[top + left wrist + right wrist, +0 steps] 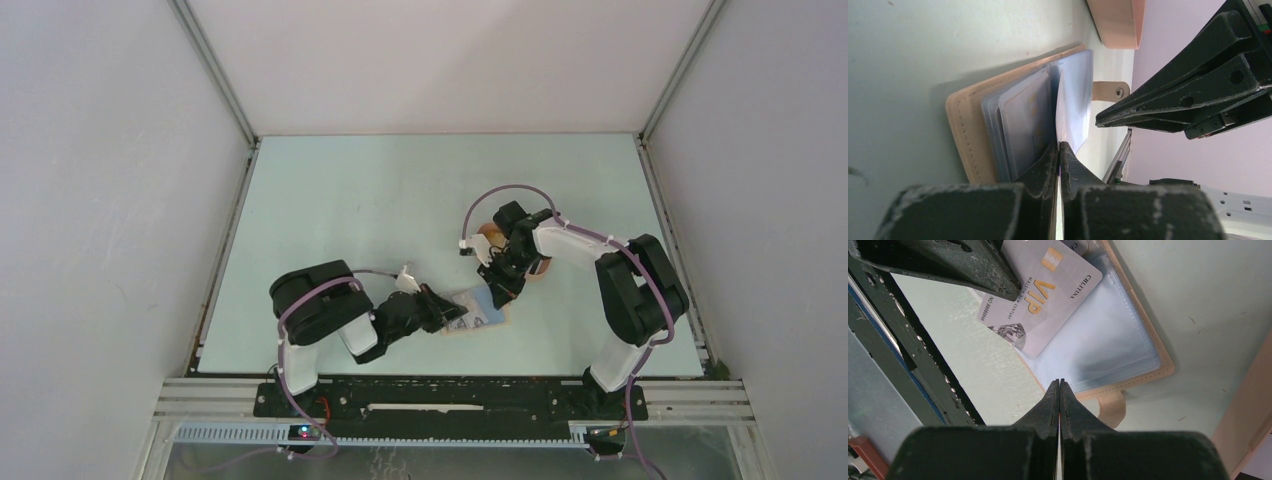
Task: Put the credit cards into the card holder
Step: Insert the credit card into the card holder.
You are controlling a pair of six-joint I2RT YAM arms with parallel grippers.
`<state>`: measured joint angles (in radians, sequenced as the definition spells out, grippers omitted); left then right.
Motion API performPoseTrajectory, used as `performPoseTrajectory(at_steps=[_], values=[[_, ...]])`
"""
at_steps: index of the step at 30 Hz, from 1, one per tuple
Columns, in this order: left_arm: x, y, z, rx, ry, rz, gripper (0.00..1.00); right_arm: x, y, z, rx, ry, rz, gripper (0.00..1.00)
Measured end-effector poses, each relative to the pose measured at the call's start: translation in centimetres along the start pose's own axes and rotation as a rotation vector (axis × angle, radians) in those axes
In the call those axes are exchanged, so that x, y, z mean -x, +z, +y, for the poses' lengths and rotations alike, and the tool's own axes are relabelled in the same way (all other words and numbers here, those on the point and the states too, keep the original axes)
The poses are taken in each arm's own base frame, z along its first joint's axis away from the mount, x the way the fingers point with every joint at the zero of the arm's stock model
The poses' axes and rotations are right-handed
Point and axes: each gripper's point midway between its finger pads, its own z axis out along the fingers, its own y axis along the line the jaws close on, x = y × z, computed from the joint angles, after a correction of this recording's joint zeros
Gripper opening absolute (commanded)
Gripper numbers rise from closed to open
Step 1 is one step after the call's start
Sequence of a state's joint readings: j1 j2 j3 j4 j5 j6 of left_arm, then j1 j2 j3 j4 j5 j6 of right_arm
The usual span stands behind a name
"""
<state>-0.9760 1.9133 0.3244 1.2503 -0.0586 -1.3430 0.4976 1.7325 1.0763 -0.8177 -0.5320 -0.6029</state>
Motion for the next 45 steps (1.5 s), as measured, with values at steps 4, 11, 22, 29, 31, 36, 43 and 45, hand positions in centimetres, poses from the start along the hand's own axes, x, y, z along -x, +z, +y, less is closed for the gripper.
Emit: performPoseTrajectory(at_steps=[4,11,22,29,31,36,43,45], values=[[-0.1,0.2,0.0,0.008,-0.015,0.017,0.06,0.0,0.0,0.0,0.000,-0.002,0.001,0.01],[-0.2,0.3,0.0,0.021,-0.028,0.044,0.06,-0.1,0.0,-0.1,-0.008,0.001,0.006,0.01],[-0.4,0.8,-0.2,0.029,-0.034,0.087,0.07,0.3,-0.1,-0.2,-0.022,-0.010,0.006,0.01],[-0.5,1.2,-0.3,0.033,-0.035,0.111,0.10,0.3,-0.1,-0.2,-0.026,-0.010,0.009,0.01],[-0.5,1.4,-0.4,0.031,-0.031,0.122,0.10,0.3,-0.1,-0.2,-0.028,-0.010,0.011,0.01],[-0.7,2.1,-0.6,0.030,-0.016,0.146,0.13,0.3,-0.1,-0.3,-0.030,-0.010,0.012,0.01],[-0.9,2.8,-1.0,0.020,0.007,0.173,0.22,0.4,-0.2,-0.1,-0.025,-0.014,0.004,0.01],[-0.9,2.9,-1.1,0.014,0.012,0.177,0.29,0.7,-0.4,0.1,-0.020,-0.022,-0.011,0.01]])
